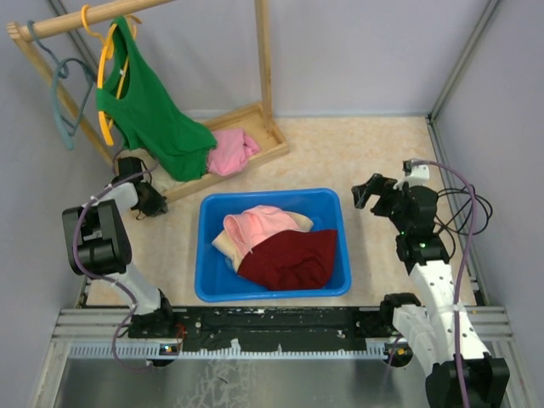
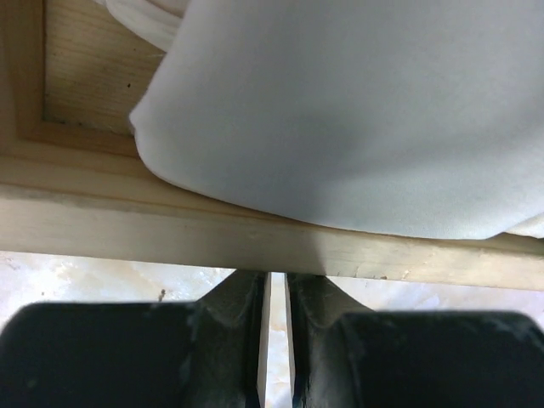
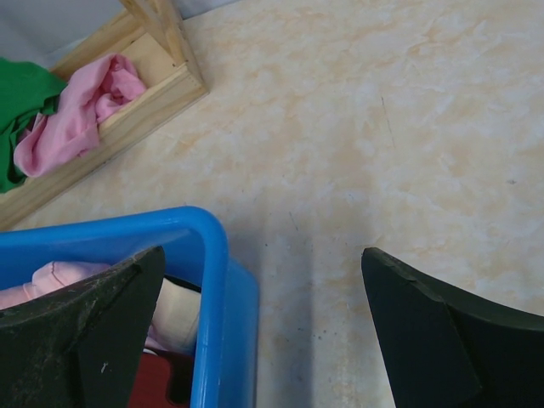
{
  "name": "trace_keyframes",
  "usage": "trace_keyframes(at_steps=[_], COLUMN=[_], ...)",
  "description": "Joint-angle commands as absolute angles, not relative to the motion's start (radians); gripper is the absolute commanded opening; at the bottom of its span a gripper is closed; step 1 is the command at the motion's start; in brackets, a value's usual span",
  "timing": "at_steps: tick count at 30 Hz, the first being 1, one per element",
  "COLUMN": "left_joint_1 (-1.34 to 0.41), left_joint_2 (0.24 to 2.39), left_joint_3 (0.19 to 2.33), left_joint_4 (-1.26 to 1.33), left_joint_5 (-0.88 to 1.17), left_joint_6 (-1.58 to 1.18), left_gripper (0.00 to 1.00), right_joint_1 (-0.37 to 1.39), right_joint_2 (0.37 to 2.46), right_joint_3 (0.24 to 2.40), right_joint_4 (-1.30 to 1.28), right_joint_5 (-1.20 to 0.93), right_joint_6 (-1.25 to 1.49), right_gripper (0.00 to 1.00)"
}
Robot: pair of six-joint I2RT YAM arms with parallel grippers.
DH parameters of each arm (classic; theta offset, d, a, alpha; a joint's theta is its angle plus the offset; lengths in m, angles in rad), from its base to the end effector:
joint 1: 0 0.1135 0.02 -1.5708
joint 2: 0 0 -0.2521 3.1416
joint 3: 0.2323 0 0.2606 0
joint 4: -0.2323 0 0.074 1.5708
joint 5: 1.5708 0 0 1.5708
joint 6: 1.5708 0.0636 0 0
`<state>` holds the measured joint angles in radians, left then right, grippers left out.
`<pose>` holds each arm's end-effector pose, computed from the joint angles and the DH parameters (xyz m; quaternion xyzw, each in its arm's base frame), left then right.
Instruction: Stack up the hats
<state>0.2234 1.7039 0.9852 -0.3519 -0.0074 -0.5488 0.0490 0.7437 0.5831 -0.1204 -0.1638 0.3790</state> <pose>0.3410 0.0780 0.1208 -0.3657 0.8972 -0.0366 0.2448 0.2250 0.0214 0.2649 0.0823 0.7937 0.1911 0.5716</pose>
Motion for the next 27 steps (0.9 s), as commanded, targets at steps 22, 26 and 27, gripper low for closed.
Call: trace_keyframes(at_steps=[22,26,27], left_joint_1=[0.263,0.27,0.271], left_joint_2=[2.199,2.249,2.256], left_joint_3=[1.699,1.773,1.781], left_joint_4=[-0.441,-0.436,-0.427], left_joint_5=[-0.023,-0.017,-0.019], left_joint_6=[-0.505,-0.505,-0.507], left_gripper=[0.18,0.18,0.18], right_joint_1=[0.044,0.045,0.046], right_joint_2=[0.821,0.825,0.826], right_joint_3=[0.606,0.593,0.591], right_joint_4=[-0.063,-0.052,-0.053], right_joint_5=[-0.207,-0.213,-0.214], right_joint_6=[0.353,0.36,0.361], right_gripper=[0.99,0.99,0.99])
